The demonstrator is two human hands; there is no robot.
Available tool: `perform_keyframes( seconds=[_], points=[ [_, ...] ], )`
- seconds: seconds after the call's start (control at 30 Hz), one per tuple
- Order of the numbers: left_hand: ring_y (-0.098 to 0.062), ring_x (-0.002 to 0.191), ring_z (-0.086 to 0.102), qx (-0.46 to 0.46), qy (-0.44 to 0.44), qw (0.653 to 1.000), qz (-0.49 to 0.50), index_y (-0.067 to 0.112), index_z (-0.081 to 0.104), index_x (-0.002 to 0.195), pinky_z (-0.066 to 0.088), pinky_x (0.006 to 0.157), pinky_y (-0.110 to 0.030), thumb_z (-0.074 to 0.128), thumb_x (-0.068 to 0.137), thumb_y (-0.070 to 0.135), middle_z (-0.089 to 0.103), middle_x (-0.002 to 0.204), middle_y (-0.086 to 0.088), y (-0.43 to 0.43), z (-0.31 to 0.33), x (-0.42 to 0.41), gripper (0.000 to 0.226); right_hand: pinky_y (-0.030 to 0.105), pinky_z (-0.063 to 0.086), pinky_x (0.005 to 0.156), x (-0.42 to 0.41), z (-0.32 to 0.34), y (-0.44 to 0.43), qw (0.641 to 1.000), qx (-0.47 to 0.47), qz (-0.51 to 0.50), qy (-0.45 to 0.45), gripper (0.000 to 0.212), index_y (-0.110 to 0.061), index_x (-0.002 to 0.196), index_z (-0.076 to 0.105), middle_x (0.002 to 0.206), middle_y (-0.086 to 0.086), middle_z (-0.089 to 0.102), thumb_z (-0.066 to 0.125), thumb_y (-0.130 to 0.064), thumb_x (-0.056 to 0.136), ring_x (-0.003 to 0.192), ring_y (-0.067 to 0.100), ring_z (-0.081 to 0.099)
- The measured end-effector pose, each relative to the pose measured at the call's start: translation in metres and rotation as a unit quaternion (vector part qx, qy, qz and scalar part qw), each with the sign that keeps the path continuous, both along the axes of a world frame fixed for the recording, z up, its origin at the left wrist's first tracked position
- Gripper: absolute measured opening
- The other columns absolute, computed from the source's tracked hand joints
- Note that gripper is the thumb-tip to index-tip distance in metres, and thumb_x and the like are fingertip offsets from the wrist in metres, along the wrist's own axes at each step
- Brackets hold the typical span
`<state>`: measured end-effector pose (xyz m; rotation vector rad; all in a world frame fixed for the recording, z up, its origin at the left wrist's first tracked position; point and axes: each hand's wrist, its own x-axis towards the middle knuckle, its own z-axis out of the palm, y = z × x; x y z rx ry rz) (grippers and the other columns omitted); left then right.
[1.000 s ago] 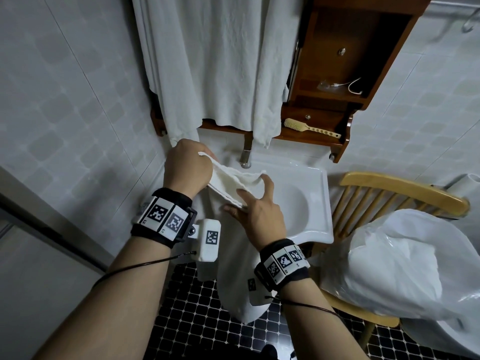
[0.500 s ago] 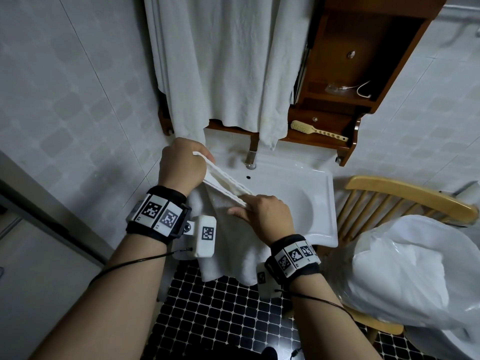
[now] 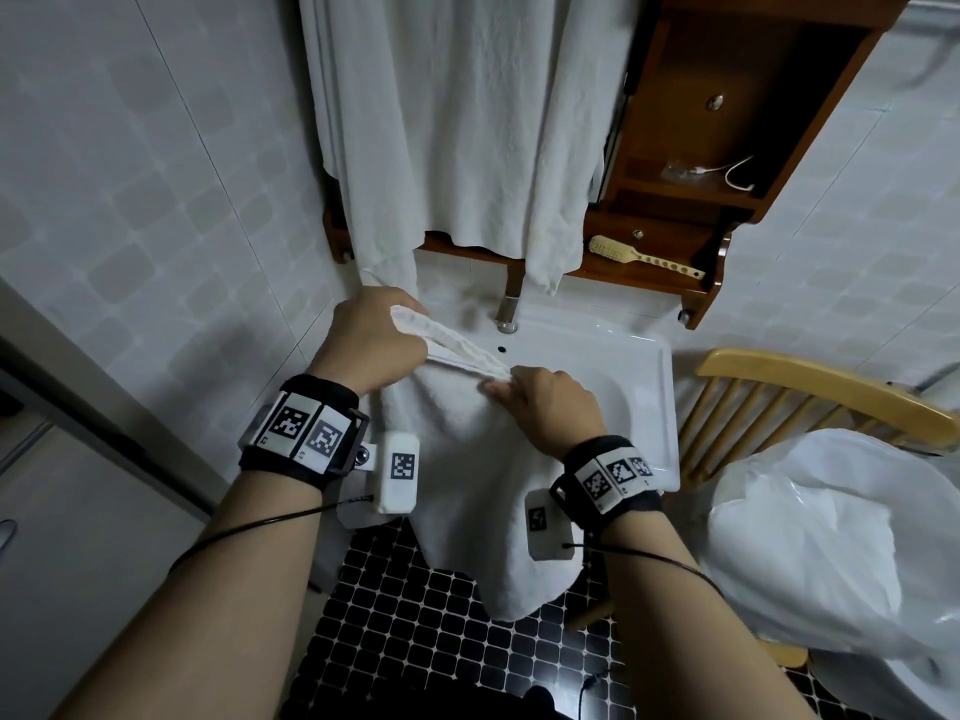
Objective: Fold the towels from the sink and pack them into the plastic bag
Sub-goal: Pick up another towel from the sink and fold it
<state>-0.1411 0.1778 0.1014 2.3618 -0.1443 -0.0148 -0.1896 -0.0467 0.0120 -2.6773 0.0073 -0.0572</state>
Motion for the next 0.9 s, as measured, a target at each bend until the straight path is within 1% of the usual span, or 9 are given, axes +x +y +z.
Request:
perform_keyframes(
  seconds=[0.1,0.23,0.4,0.47,0.57,0.67,0.77,0.83,0.9],
  points=[
    [-0.014,0.096,0.064,0.033,-0.006,0.999,-0.021,0.025,0.077,0.106,0.039,0.062,-0.008,0.071,0.075,-0.002,0.07,0.105,0.006,0.007,-0.008,0.002,0.042,0.042,0.037,0.066,0.005,0.01,-0.004,0.996,0.086,0.034,0.002,0.057,-0.017,0.075,0.045,0.069,0.001,0.054,0.049,-0.067,0.1,0.075,0.034,0.057],
    [-0.008,0.084,0.071,0.021,-0.049,0.998,-0.024,0.021,0.082,0.097,0.041,0.062,-0.005,0.093,0.075,0.012,0.077,0.09,0.006,0.011,-0.004,0.003,0.026,0.041,0.042,0.068,0.002,0.017,0.002,0.985,0.145,0.086,0.038,0.051,-0.021,0.076,0.048,0.068,-0.004,0.052,0.051,-0.066,0.1,0.068,0.022,0.053],
    [0.003,0.079,0.068,0.016,-0.058,0.997,-0.044,0.025,0.083,0.088,0.044,0.064,-0.008,0.1,0.067,0.024,0.077,0.082,0.012,0.017,0.006,0.002,0.027,0.037,0.037,0.065,0.002,0.016,0.001,0.982,0.146,0.104,0.065,0.04,-0.022,0.084,0.046,0.076,-0.004,0.051,0.06,-0.055,0.102,0.069,0.017,0.049],
    [0.0,0.08,0.068,0.037,-0.027,0.998,-0.053,0.026,0.083,0.086,0.048,0.064,-0.012,0.102,0.062,0.022,0.076,0.082,0.013,0.019,0.007,0.004,0.03,0.038,0.041,0.07,0.005,0.015,-0.003,0.983,0.16,0.08,0.048,0.036,-0.017,0.097,0.05,0.083,-0.002,0.057,0.071,-0.046,0.098,0.076,0.024,0.055],
    [-0.008,0.084,0.067,0.074,0.021,0.996,-0.055,0.029,0.081,0.082,0.053,0.069,-0.025,0.104,0.057,0.025,0.074,0.087,0.01,0.022,0.002,0.006,0.034,0.034,0.043,0.071,0.006,0.015,-0.008,0.98,0.191,0.052,0.002,0.032,-0.025,0.105,0.052,0.085,-0.005,0.065,0.081,-0.032,0.092,0.078,0.023,0.058],
    [-0.012,0.083,0.068,0.087,0.025,0.995,-0.04,0.028,0.078,0.079,0.057,0.074,-0.032,0.104,0.055,0.03,0.074,0.085,0.009,0.022,-0.003,0.007,0.036,0.035,0.039,0.068,0.007,0.018,-0.004,0.991,0.116,0.072,-0.015,0.033,-0.017,0.113,0.055,0.092,0.005,0.069,0.077,-0.033,0.095,0.084,0.032,0.061],
    [-0.017,0.083,0.068,0.099,-0.01,0.995,0.005,0.026,0.076,0.078,0.058,0.076,-0.035,0.104,0.055,0.036,0.074,0.084,0.007,0.025,-0.005,0.01,0.038,0.045,0.052,0.072,0.006,0.018,0.003,0.998,-0.015,0.068,0.01,0.04,-0.016,0.12,0.051,0.098,0.015,0.068,0.064,-0.048,0.101,0.088,0.041,0.063],
    [-0.023,0.084,0.067,0.118,-0.012,0.991,0.053,0.025,0.074,0.078,0.058,0.078,-0.038,0.101,0.06,0.037,0.074,0.089,0.004,0.025,-0.009,0.014,0.034,0.043,0.052,0.073,0.006,0.024,0.009,0.996,-0.053,0.061,0.032,0.038,-0.018,0.107,0.054,0.095,0.011,0.065,0.057,-0.056,0.102,0.089,0.039,0.064],
    [-0.029,0.1,0.063,0.231,-0.009,0.967,0.103,0.026,0.072,0.086,0.052,0.089,-0.046,0.093,0.069,0.036,0.07,0.103,0.0,0.019,-0.014,0.014,0.029,0.039,0.046,0.07,0.006,0.034,0.016,0.995,-0.052,0.074,0.039,0.04,-0.019,0.091,0.055,0.089,0.007,0.061,0.053,-0.057,0.103,0.088,0.036,0.064]
  ],
)
